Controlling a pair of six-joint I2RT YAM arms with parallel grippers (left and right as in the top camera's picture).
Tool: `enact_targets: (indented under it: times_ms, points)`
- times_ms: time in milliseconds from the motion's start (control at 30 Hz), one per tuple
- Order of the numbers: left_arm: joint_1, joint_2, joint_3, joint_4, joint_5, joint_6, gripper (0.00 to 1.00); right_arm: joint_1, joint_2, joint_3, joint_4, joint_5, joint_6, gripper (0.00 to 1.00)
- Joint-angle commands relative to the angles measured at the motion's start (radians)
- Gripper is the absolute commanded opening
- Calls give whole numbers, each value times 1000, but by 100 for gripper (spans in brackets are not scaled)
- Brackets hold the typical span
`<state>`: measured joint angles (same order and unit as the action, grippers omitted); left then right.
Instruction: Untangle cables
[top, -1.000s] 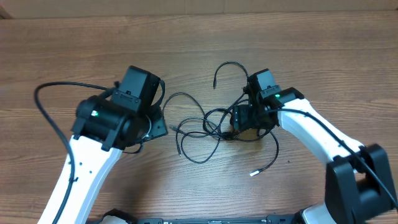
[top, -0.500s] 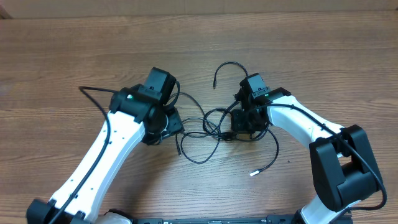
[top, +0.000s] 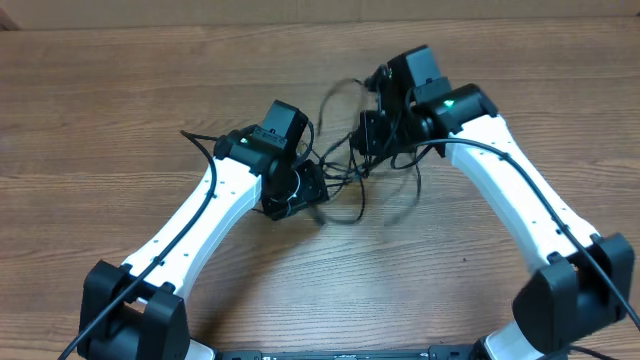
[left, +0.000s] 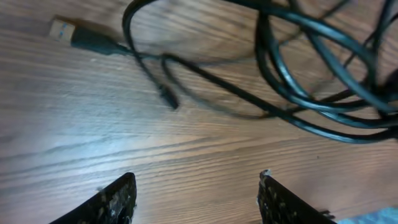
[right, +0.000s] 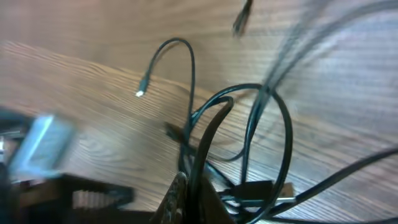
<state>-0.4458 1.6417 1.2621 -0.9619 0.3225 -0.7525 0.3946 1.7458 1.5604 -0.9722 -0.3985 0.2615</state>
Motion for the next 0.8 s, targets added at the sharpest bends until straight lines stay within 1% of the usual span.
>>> enact_targets:
  times_ms: [0,100,167,300,433,500,633,767]
  points:
    - [-6,8,-3,30,42,24,62,5,-23,19,-10,-33,3,4]
    - [-6,8,-3,82,51,24,63,5,-24,19,-5,-105,3,4]
    - [-6,8,-3,129,85,23,62,5,-24,19,0,-139,4,4]
    - [-6,8,-3,219,146,21,63,5,-24,19,1,-146,49,4]
    - [-6,8,-3,262,91,4,64,5,-26,19,1,-158,53,4]
    - [-6,8,-3,272,63,5,68,5,-27,19,4,-172,53,4]
    - [-7,10,-4,263,-40,12,72,5,-37,19,16,-188,53,4]
    - [-7,28,-5,263,-53,12,72,5,-65,19,28,-189,61,4]
